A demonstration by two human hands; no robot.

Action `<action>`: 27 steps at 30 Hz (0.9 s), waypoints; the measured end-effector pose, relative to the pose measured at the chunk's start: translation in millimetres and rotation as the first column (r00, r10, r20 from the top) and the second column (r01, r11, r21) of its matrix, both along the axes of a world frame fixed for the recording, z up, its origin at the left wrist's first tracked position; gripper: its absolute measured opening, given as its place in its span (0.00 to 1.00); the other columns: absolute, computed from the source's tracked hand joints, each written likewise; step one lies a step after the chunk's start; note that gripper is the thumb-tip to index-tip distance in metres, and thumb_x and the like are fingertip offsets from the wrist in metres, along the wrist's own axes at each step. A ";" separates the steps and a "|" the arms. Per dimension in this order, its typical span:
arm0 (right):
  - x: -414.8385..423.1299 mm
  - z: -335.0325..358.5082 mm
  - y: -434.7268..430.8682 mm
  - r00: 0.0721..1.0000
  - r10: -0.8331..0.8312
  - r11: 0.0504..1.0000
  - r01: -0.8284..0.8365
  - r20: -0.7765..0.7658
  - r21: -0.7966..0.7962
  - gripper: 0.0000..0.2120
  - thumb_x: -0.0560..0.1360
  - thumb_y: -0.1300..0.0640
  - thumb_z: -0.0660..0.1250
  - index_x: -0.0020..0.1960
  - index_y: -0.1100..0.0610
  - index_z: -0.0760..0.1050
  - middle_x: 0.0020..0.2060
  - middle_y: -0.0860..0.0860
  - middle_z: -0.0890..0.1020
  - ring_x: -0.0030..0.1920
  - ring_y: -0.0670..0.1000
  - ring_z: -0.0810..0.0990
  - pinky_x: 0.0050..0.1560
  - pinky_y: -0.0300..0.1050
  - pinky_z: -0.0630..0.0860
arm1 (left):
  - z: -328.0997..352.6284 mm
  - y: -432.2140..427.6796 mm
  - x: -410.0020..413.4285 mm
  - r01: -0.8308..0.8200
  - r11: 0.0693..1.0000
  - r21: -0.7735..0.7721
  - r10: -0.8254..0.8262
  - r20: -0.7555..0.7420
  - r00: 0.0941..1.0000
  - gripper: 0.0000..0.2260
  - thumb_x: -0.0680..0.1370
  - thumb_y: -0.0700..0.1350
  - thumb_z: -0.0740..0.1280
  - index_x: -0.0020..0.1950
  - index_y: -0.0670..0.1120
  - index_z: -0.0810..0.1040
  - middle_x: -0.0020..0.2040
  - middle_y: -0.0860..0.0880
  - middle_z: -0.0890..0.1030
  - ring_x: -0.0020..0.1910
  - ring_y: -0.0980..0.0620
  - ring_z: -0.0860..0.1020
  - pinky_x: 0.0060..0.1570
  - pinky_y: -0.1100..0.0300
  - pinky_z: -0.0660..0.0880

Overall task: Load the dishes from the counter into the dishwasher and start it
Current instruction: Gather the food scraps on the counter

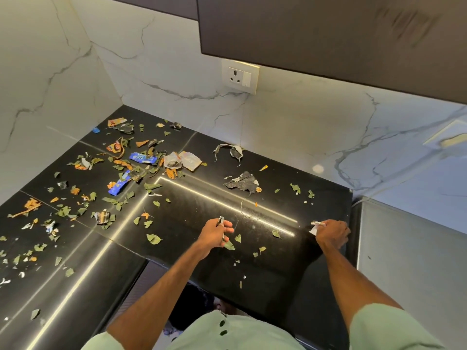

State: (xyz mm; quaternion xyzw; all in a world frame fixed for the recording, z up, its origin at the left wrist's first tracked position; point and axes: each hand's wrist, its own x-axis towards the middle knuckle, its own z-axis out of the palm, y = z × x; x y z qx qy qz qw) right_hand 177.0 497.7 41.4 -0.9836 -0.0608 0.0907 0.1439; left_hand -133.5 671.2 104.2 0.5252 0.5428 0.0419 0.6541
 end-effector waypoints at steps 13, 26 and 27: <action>-75.4 7.4 40.7 0.967 0.242 0.931 -0.208 -0.081 0.299 0.11 0.74 0.71 0.68 0.49 0.60 0.84 0.43 0.57 0.84 0.39 0.52 0.78 0.39 0.41 0.72 | -3.8 3.5 -8.9 -0.031 0.998 -0.046 0.029 -0.038 0.999 0.11 0.85 0.41 0.56 0.57 0.43 0.78 0.52 0.43 0.83 0.37 0.53 0.77 0.34 0.63 0.76; -99.4 45.3 192.5 0.833 0.534 0.809 -0.455 -0.143 0.371 0.09 0.73 0.67 0.72 0.50 0.57 0.86 0.47 0.55 0.86 0.47 0.52 0.82 0.51 0.48 0.82 | -9.3 16.3 -49.0 -0.232 0.967 -0.109 0.236 0.023 0.971 0.10 0.84 0.38 0.56 0.56 0.43 0.78 0.52 0.43 0.84 0.34 0.54 0.77 0.33 0.62 0.75; -98.7 44.1 202.2 0.819 0.552 0.804 -0.472 -0.156 0.361 0.09 0.73 0.67 0.72 0.50 0.57 0.86 0.47 0.55 0.86 0.47 0.52 0.83 0.51 0.50 0.83 | -9.7 19.0 -52.2 -0.252 0.961 -0.116 0.258 0.038 0.965 0.10 0.84 0.38 0.56 0.57 0.43 0.77 0.52 0.43 0.84 0.35 0.54 0.77 0.33 0.62 0.76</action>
